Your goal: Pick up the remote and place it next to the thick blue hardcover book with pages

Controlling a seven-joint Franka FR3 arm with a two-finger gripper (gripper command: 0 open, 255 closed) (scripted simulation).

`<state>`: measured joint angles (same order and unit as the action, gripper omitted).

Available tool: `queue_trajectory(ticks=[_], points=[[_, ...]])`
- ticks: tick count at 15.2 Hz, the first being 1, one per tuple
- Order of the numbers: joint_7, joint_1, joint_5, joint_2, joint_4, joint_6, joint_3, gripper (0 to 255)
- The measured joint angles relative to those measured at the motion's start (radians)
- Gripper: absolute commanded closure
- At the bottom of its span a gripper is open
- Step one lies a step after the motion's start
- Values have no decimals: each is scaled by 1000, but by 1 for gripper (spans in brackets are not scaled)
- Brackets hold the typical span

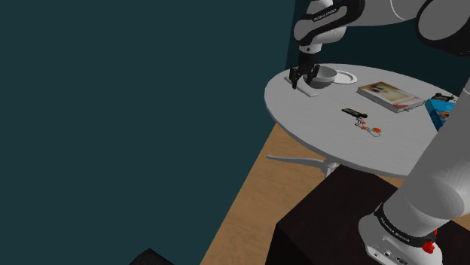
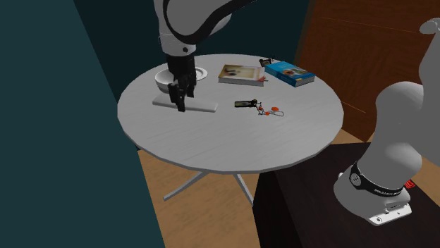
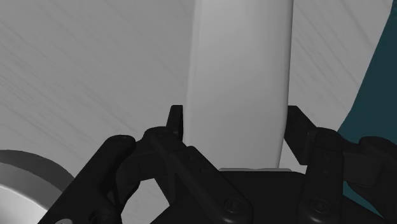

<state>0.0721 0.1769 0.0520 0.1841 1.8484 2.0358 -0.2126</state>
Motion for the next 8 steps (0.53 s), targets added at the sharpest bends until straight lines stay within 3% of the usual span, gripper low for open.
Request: queue_trajectory(ticks=[8], points=[[114,65,-31,-147,175,30,-61,255]])
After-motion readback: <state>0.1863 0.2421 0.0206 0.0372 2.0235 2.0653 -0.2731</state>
